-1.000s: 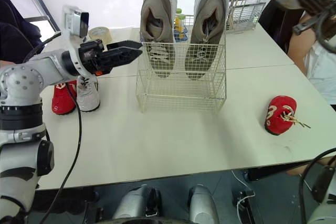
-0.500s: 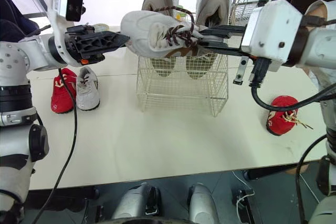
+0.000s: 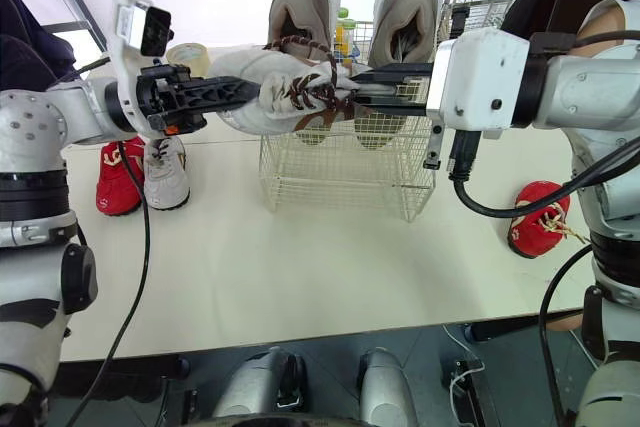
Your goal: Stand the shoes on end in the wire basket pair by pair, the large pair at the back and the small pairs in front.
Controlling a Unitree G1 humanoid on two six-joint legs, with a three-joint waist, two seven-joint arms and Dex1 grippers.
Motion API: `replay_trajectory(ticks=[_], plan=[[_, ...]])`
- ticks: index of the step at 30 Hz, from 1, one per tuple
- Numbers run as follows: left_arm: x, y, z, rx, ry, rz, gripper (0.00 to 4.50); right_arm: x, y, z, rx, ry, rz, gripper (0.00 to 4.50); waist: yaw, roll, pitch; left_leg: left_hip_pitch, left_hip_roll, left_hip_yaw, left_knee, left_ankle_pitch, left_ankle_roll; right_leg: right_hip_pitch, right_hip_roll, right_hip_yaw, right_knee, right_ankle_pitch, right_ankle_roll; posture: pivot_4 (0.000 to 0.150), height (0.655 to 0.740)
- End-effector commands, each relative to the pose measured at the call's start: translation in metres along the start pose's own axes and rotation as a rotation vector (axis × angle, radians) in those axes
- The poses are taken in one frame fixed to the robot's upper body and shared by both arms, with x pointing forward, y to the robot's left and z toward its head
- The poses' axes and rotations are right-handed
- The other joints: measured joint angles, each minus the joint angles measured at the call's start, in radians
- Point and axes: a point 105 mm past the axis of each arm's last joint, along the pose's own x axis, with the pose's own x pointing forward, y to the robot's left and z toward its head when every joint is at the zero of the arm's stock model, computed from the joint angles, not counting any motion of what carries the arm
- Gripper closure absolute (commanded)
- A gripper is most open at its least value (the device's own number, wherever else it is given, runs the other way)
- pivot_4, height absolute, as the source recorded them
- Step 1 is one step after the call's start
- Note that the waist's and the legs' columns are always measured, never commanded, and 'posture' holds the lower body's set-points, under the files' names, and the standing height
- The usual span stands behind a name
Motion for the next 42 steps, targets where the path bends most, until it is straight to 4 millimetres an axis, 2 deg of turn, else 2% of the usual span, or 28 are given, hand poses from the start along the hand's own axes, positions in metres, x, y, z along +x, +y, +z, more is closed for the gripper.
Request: replay_trajectory(ticks=[1,6,7,10,12,15,18,24,34,42], plan=[[0.001,-0.012,0.005,0.020,-0.030,-0.043,4.21,-0.009,-0.015,0.012,0.025,-0.020,-0.058,4.50,0.000,0.000,0.000,0.000,0.000,0.000,0.000,0.000,0.000,0.000,0.000,0.000,0.000,0.000,0.000,0.150,0.7400],[-0.005,-0.006,0.012,-0.019,-0.153,-0.016,4.21,-0.028,-0.024,0.017,0.328,-0.058,-0.098,2.27,0.002,-0.002,0.003,0.000,0.000,0.000,0.000,0.000,0.000,0.000,-0.001,0.000,0.000,0.000,0.000,0.150,0.7400],[-0.006,-0.006,0.014,-0.025,-0.180,-0.013,4.21,-0.032,-0.026,0.017,0.374,-0.064,-0.108,1.51,0.002,-0.002,0.003,0.000,0.000,-0.001,0.000,0.000,0.000,0.000,-0.002,0.000,0.000,0.000,-0.001,0.150,0.7400],[-0.011,-0.006,0.020,-0.040,-0.257,-0.017,4.21,-0.051,-0.039,0.018,0.544,-0.123,-0.190,0.48,0.001,-0.002,0.004,0.000,0.000,-0.001,0.000,0.000,0.000,-0.001,-0.003,0.000,0.000,0.000,-0.001,0.150,0.7400],[-0.013,-0.007,0.022,-0.040,-0.314,-0.019,4.21,-0.074,-0.050,0.008,0.770,-0.218,-0.292,0.09,0.003,-0.003,0.004,0.000,0.000,-0.001,-0.001,-0.001,-0.001,-0.001,-0.005,-0.001,0.000,0.001,-0.002,0.150,0.7400],[-0.010,-0.010,0.022,-0.044,-0.358,-0.031,4.21,-0.084,-0.044,-0.002,0.967,-0.297,-0.345,0.09,0.005,-0.003,0.004,0.000,0.000,-0.001,-0.001,-0.002,-0.003,0.000,-0.007,-0.001,-0.002,0.001,-0.003,0.150,0.7400],[-0.002,-0.013,0.020,-0.056,-0.394,-0.058,4.21,-0.066,-0.024,-0.013,1.128,-0.378,-0.346,0.09,0.002,-0.004,0.004,0.000,0.000,-0.001,-0.002,-0.002,-0.003,0.000,-0.007,-0.001,-0.002,0.002,-0.004,0.150,0.7400],[0.011,-0.014,0.022,-0.077,-0.446,-0.087,4.21,-0.031,-0.015,-0.017,1.335,-0.577,-0.395,0.09,0.001,0.001,0.007,-0.001,-0.001,0.000,-0.004,0.000,-0.001,-0.003,-0.003,-0.001,-0.001,0.004,-0.001,0.150,0.7400],[0.026,-0.013,0.014,-0.095,-0.428,-0.090,4.21,0.010,-0.019,0.005,1.384,-0.713,-0.322,0.09,0.001,0.001,0.007,-0.002,0.000,0.000,-0.004,0.000,-0.001,-0.002,0.001,-0.001,-0.001,0.004,0.000,0.150,0.7400],[0.030,-0.009,0.006,-0.084,-0.419,-0.056,4.21,0.024,-0.023,0.008,1.384,-0.750,-0.322,0.09,0.001,0.001,0.007,-0.002,0.000,0.000,-0.005,0.000,-0.001,-0.002,0.001,-0.001,-0.002,0.004,0.000,0.150,0.7400]])
